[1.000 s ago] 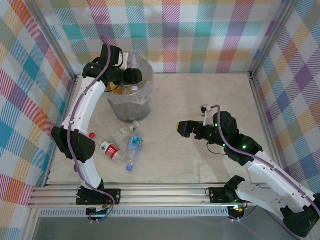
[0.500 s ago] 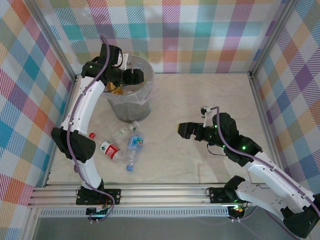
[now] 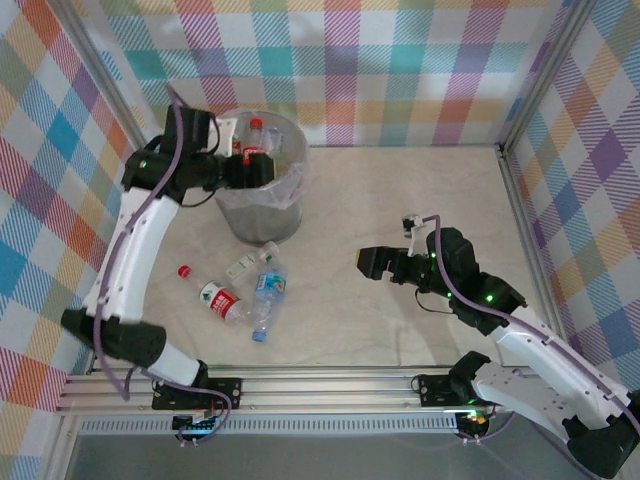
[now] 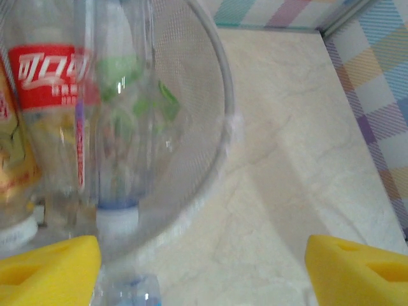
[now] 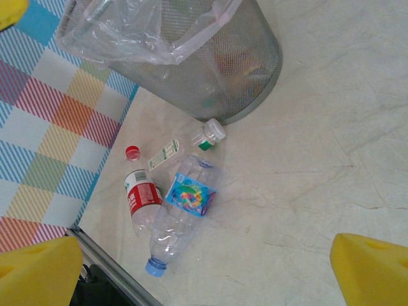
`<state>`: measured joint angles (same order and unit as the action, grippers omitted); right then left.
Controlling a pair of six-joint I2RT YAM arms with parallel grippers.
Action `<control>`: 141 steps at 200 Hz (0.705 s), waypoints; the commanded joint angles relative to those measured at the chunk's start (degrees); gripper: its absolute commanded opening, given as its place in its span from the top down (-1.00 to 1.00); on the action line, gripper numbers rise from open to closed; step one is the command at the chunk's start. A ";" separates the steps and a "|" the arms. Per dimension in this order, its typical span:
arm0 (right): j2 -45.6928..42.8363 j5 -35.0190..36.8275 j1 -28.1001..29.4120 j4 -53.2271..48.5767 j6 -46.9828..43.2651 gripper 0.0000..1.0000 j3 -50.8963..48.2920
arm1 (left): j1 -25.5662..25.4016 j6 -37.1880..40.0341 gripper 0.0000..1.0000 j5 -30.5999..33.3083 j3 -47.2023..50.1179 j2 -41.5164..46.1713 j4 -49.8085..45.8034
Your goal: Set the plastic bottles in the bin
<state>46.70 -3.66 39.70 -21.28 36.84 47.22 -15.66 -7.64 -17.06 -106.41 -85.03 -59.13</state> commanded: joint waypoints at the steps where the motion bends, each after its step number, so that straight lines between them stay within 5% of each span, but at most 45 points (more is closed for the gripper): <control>1: 0.30 -1.23 -0.33 1.03 0.49 -0.99 -0.36 | -0.90 -0.44 -0.70 -0.08 8.25 6.41 0.38; 67: 2.25 -4.58 -0.33 2.06 1.28 -0.99 -0.66 | -7.98 -9.41 -0.80 9.17 33.74 20.27 -0.60; 141: 2.77 -5.19 -0.33 1.76 1.04 -0.99 -0.88 | -18.10 -17.31 -0.77 13.70 51.32 22.02 7.01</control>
<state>49.06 -7.64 39.70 -20.67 37.69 46.92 -31.90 -21.71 -5.67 -58.24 -63.61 -56.62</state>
